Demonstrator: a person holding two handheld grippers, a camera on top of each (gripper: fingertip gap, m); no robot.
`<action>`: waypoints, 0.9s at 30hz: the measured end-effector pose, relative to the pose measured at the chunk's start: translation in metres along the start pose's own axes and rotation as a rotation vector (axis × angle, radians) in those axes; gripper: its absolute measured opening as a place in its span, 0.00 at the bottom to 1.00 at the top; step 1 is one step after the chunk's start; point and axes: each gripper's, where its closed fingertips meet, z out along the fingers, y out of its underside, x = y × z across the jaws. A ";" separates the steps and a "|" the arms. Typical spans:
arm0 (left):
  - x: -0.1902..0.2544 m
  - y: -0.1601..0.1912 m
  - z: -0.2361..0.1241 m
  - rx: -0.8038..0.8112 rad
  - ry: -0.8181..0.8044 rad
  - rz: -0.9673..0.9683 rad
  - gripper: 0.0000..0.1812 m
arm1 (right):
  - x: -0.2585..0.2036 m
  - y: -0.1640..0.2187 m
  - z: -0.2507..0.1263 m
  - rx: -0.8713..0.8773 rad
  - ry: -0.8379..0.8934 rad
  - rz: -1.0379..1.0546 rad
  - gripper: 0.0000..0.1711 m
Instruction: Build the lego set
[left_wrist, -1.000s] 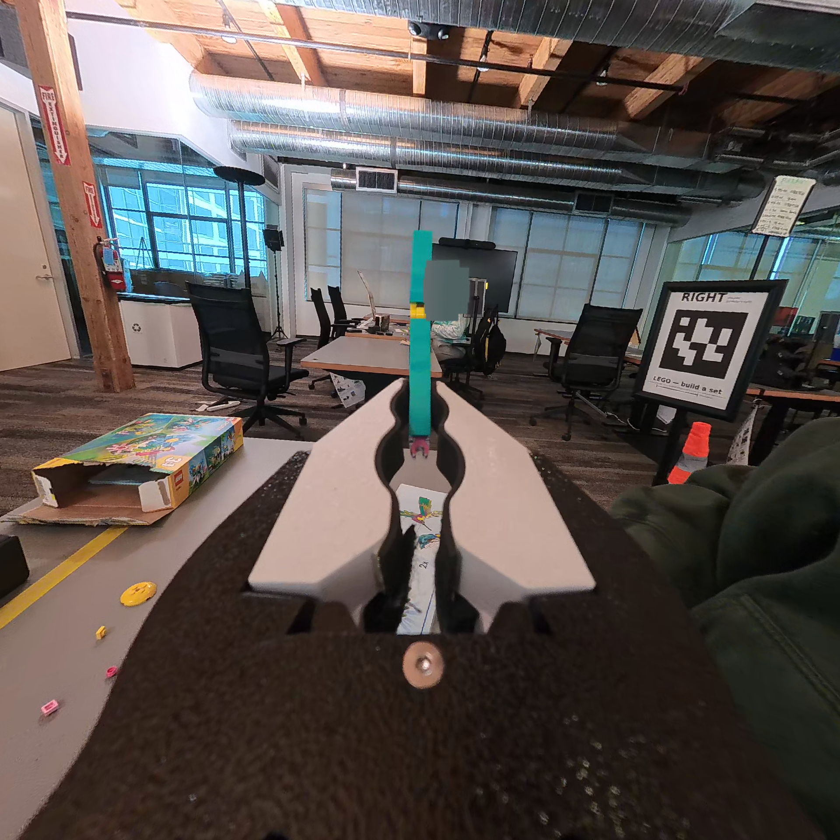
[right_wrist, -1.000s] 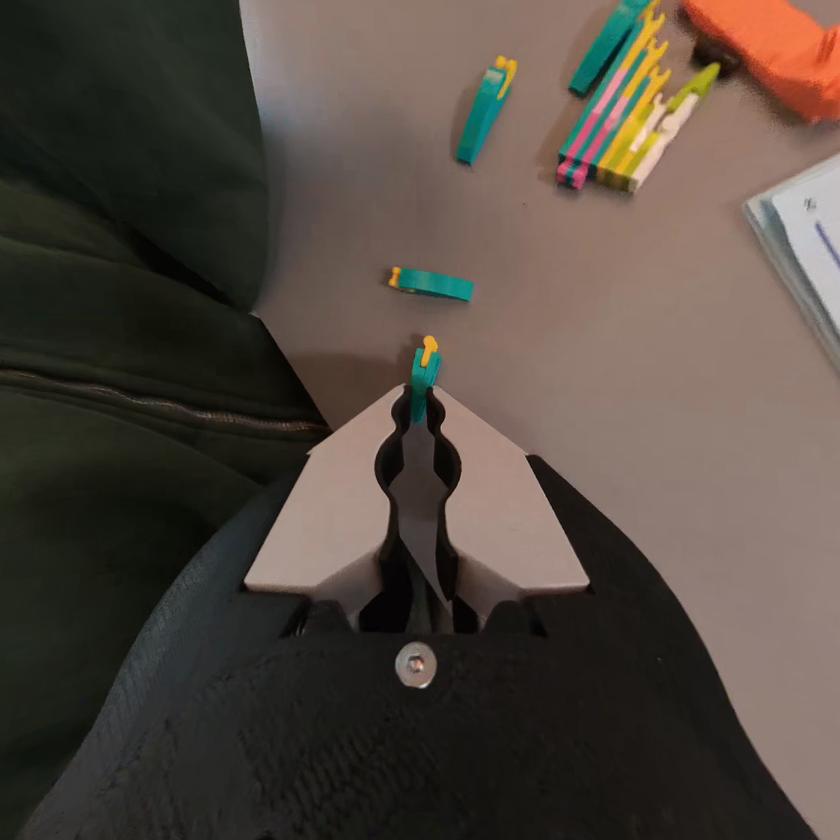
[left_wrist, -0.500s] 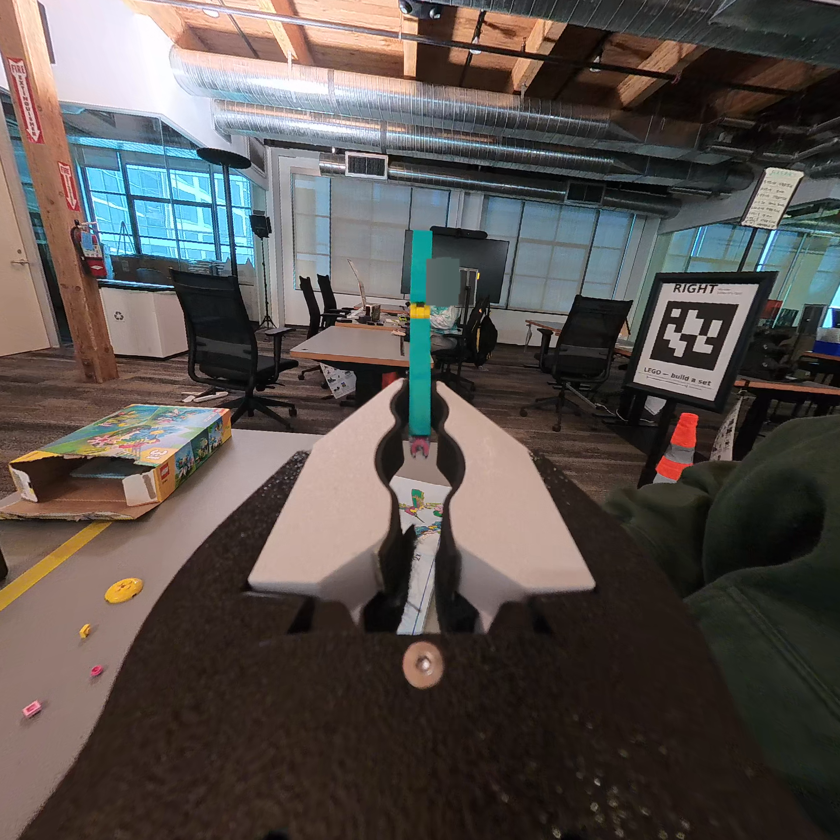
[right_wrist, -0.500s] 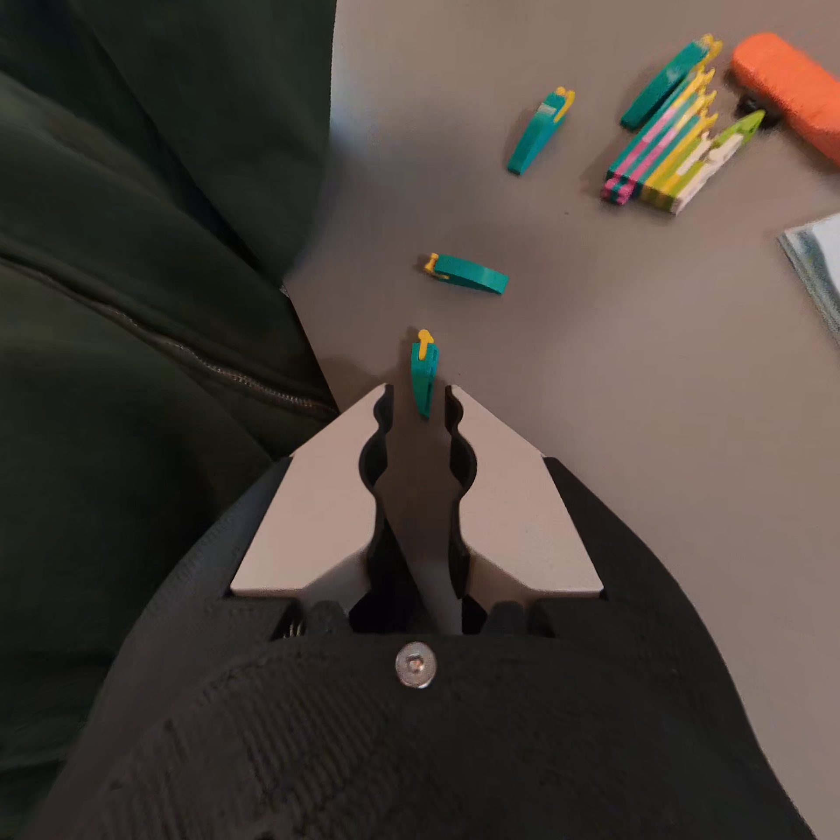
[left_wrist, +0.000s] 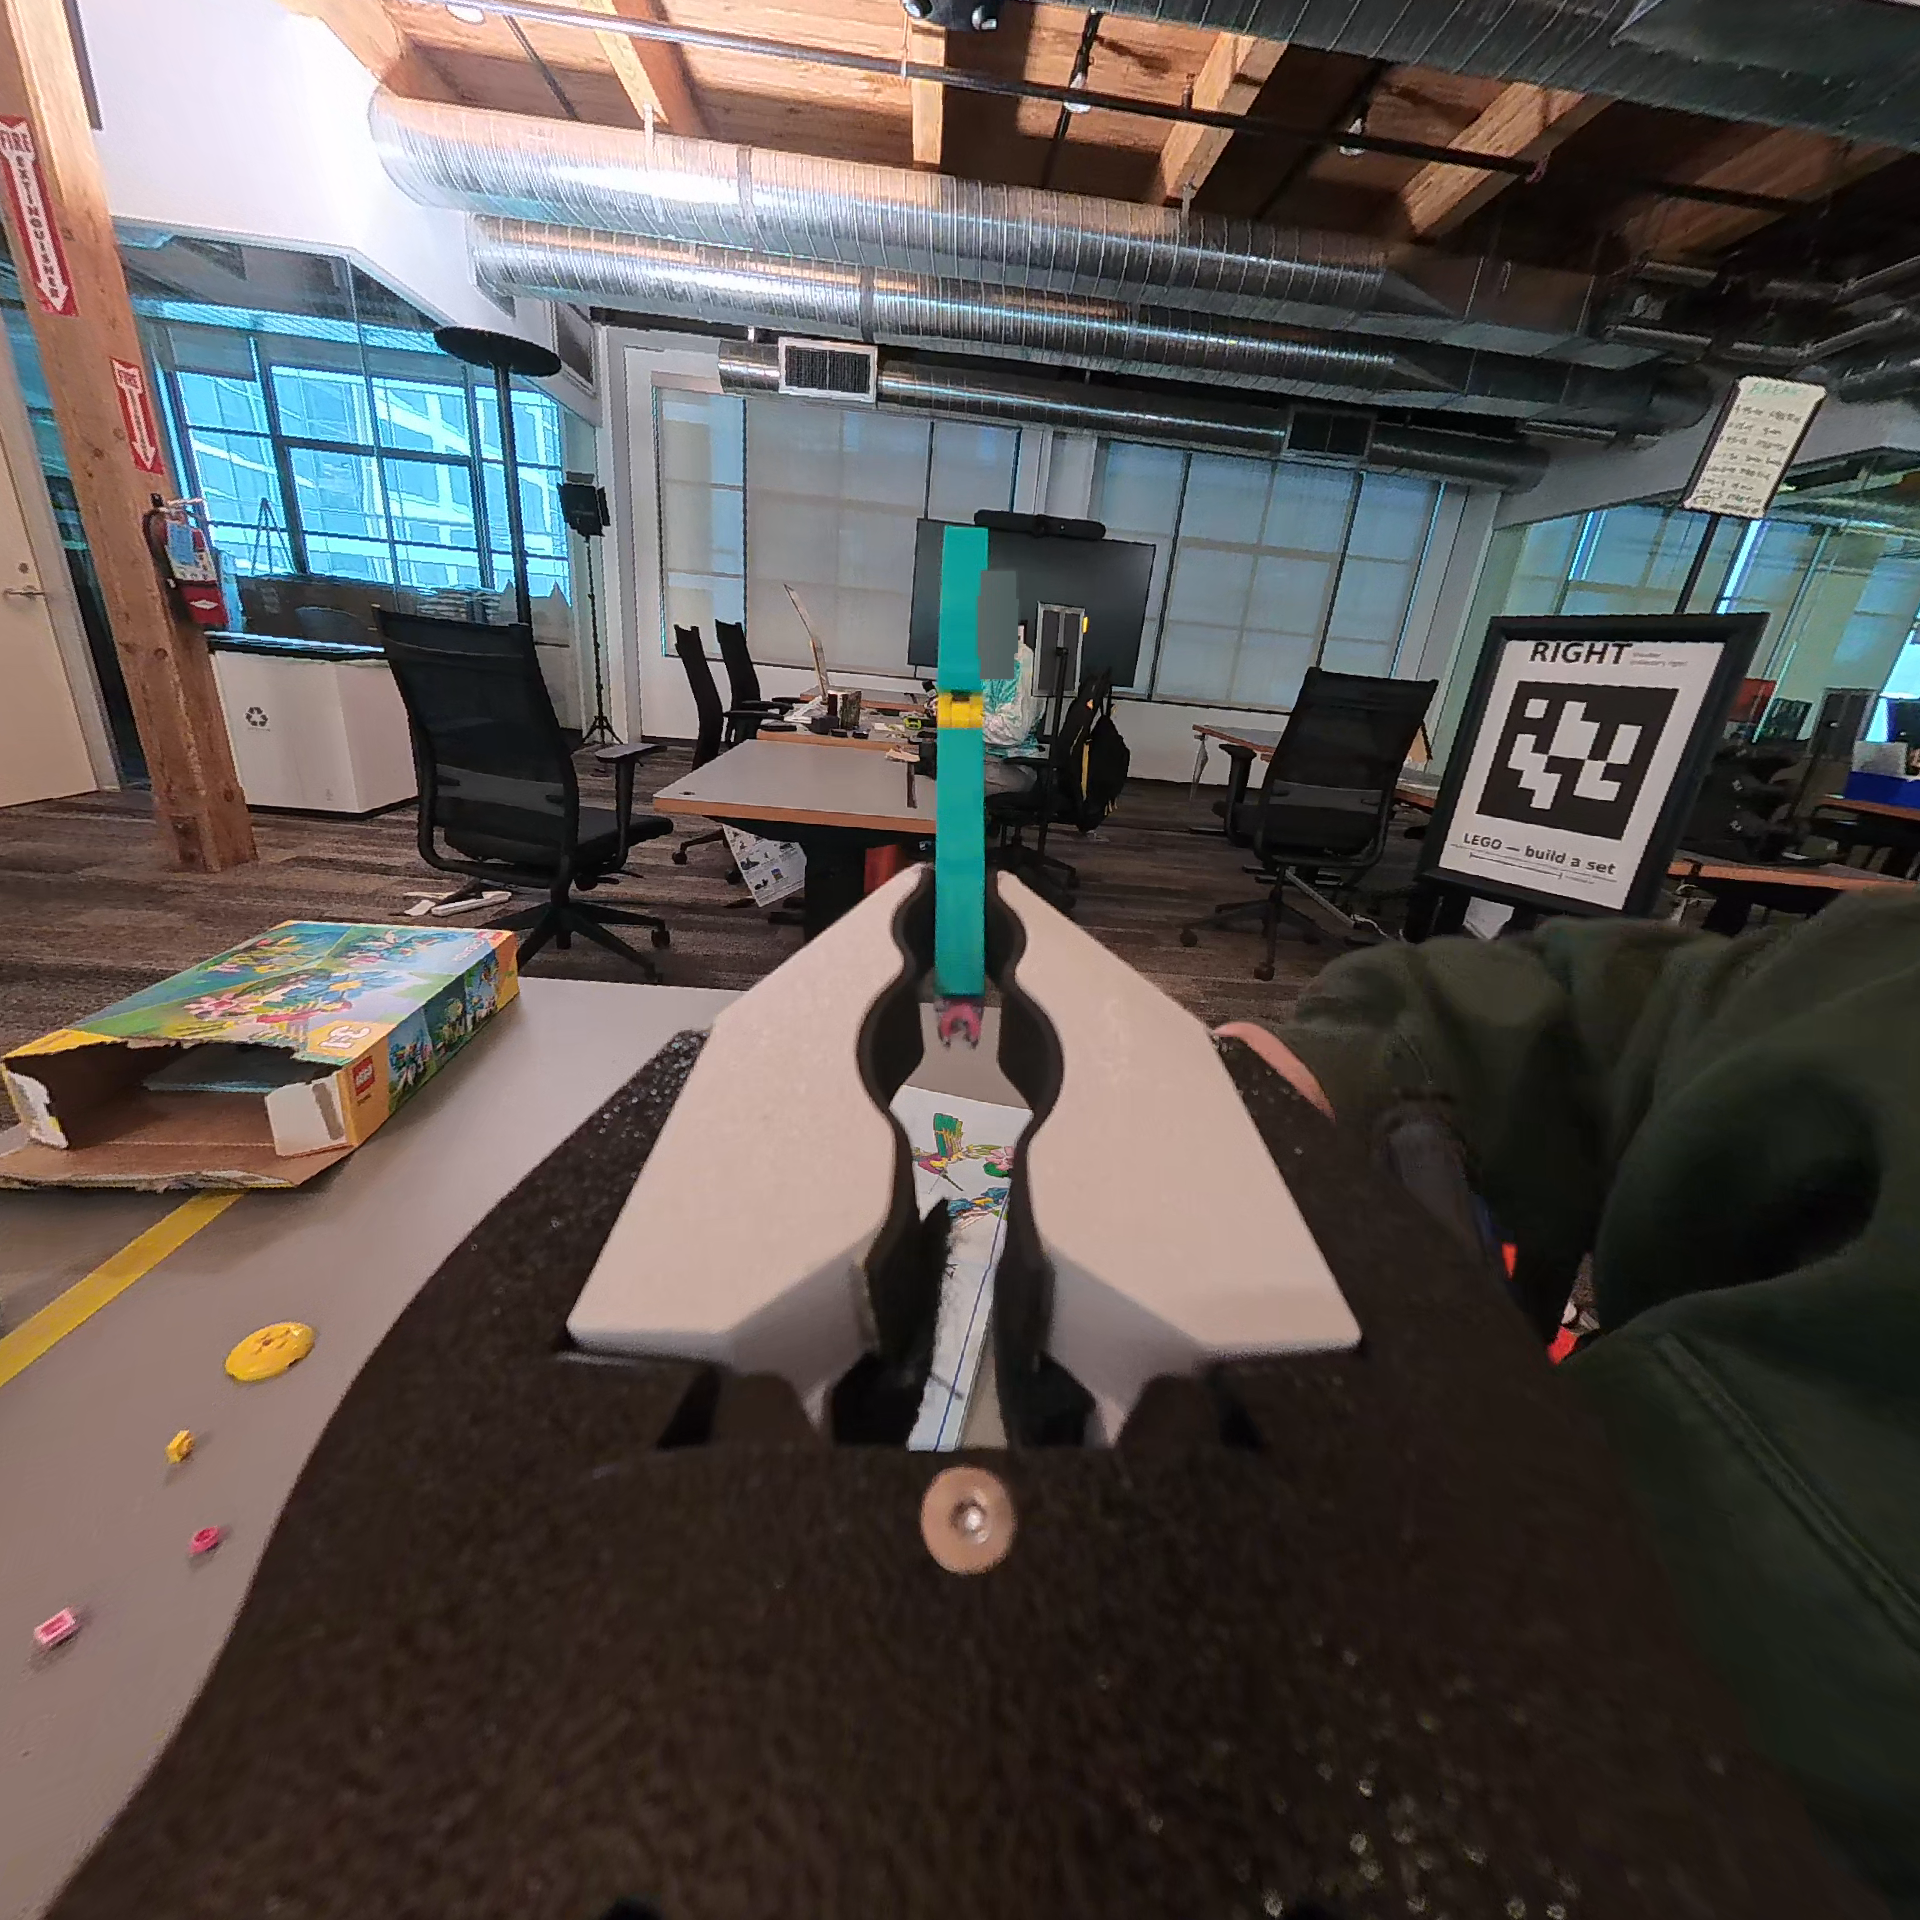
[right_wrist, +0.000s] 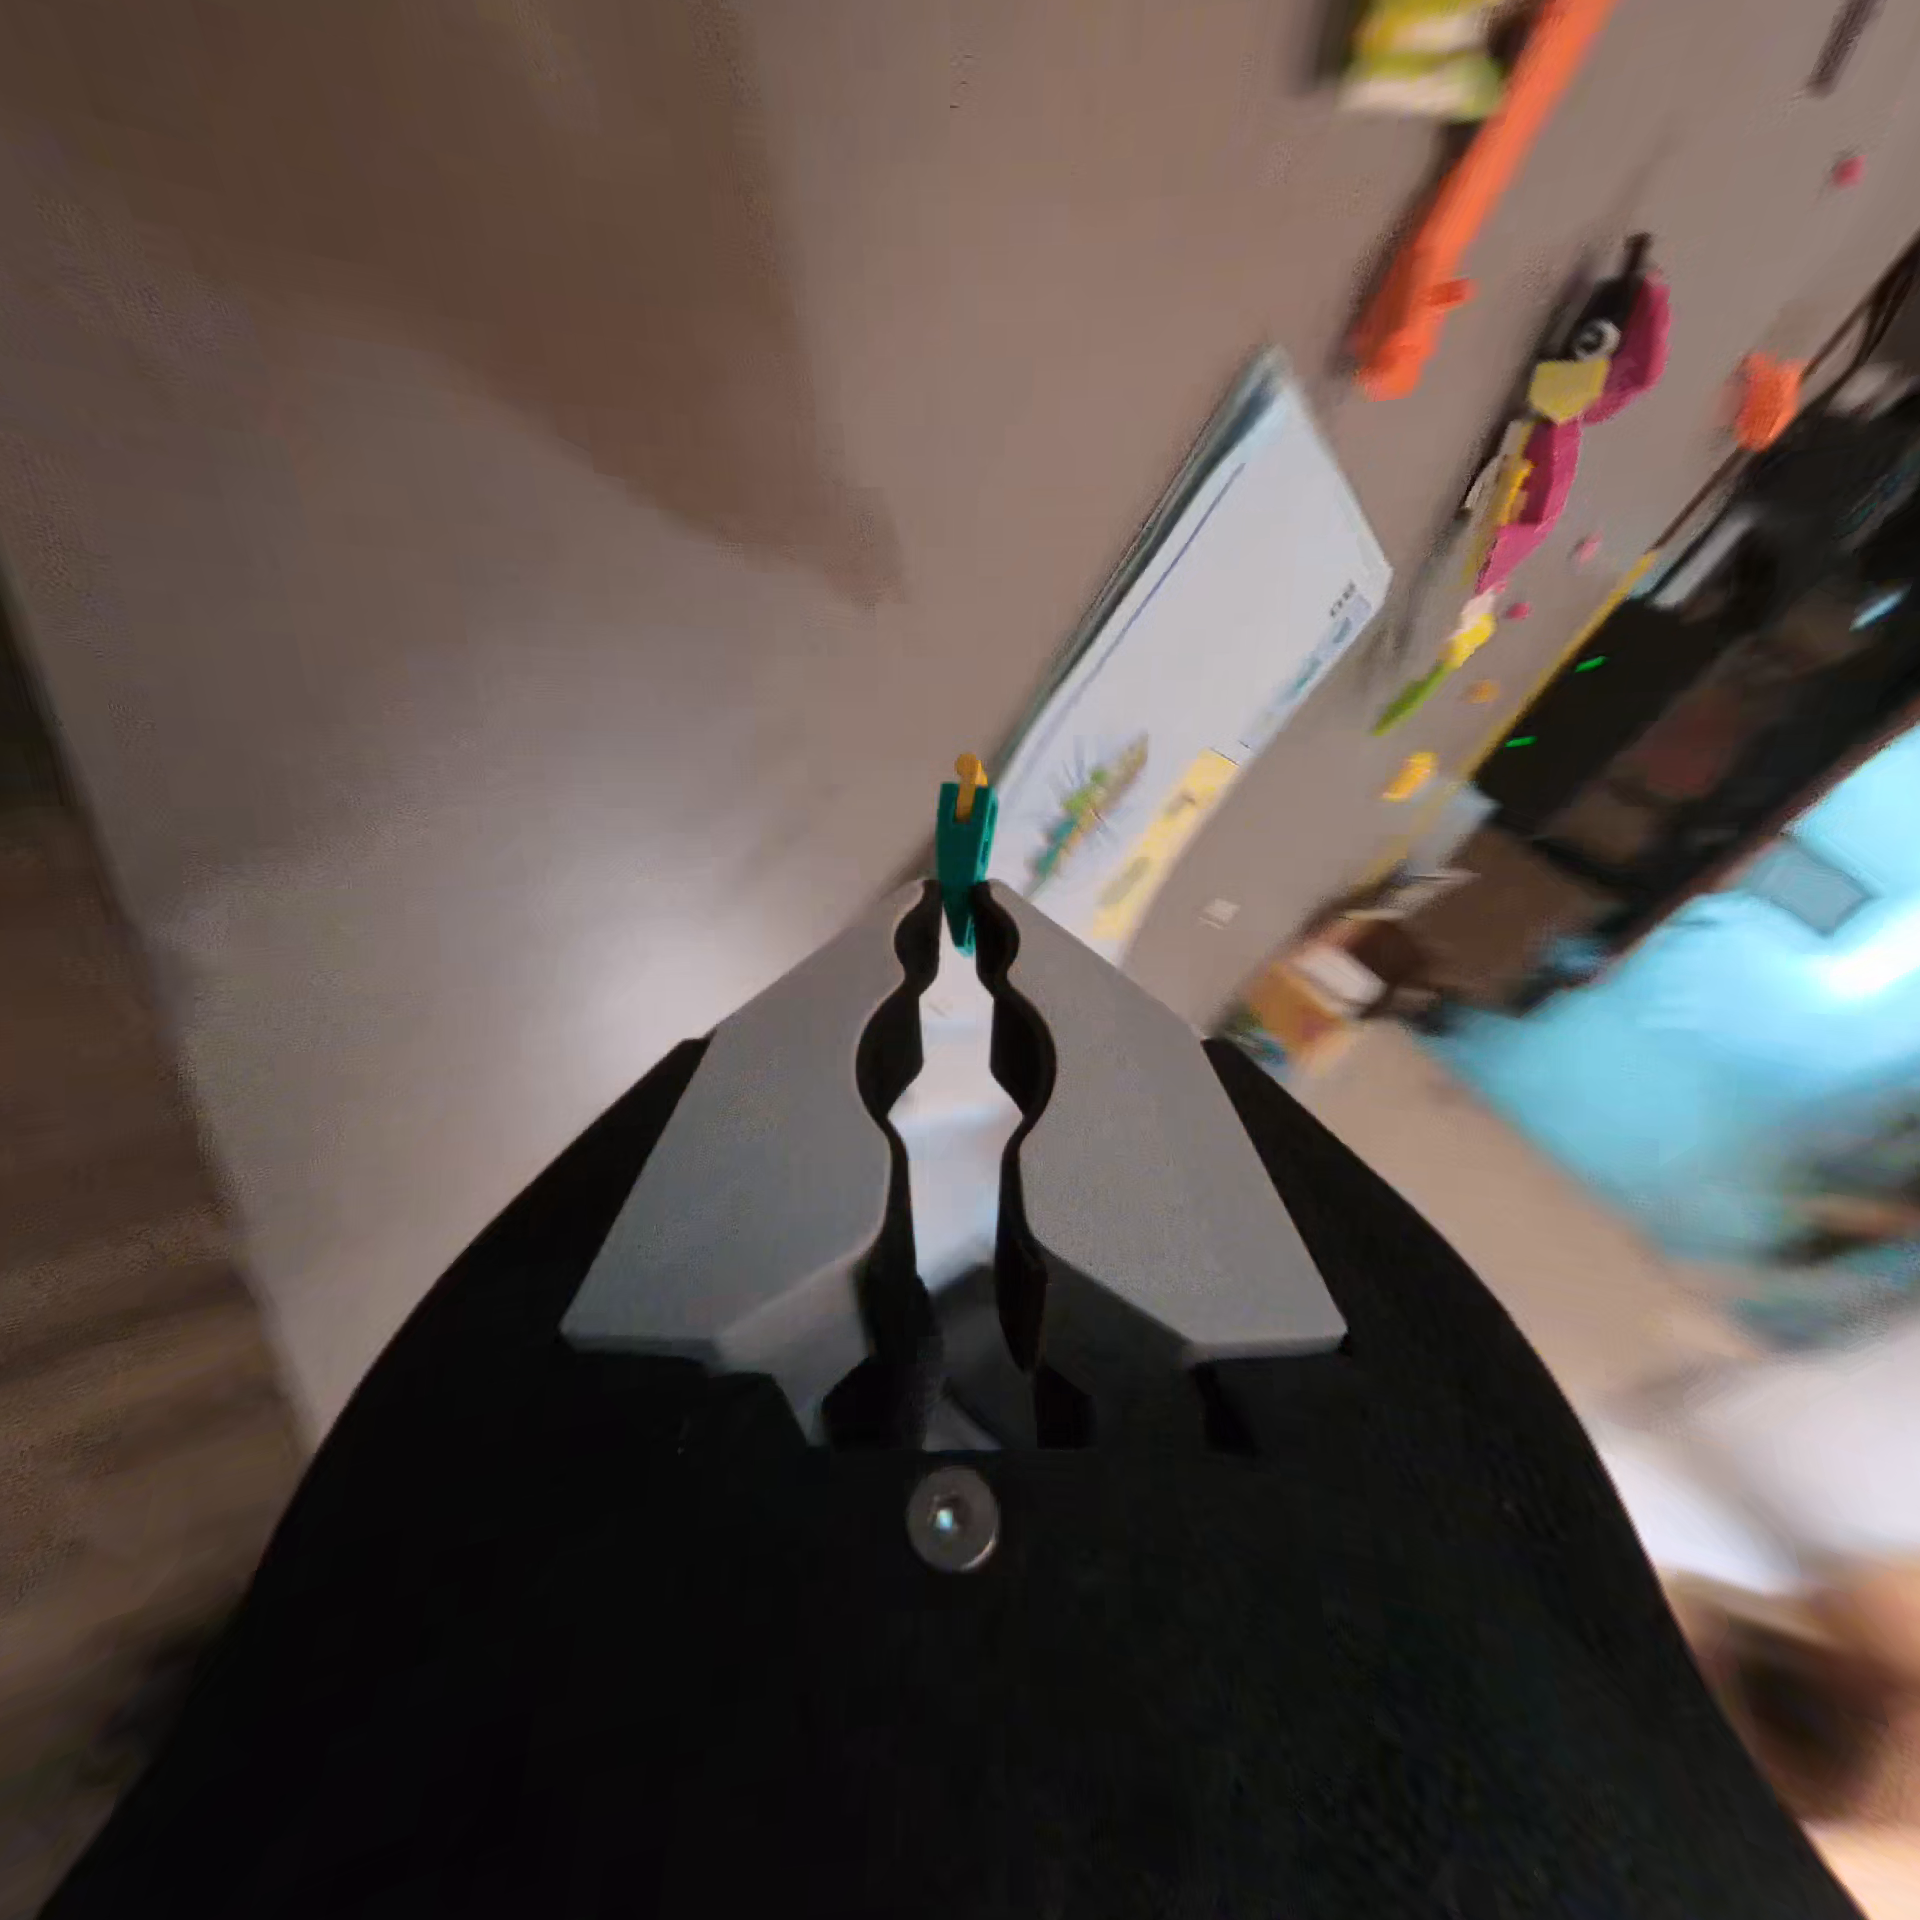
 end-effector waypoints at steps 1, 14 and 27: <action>0.000 0.001 0.001 -0.002 0.001 0.000 0.03 | 0.000 0.008 0.004 -0.082 0.026 -0.170 0.03; 0.004 0.002 0.003 -0.011 0.017 -0.002 0.03 | -0.034 -0.018 0.008 0.108 -0.010 -0.467 0.13; 0.001 0.005 0.003 -0.014 0.018 -0.018 0.03 | -0.041 -0.019 0.004 0.360 -0.621 1.452 0.18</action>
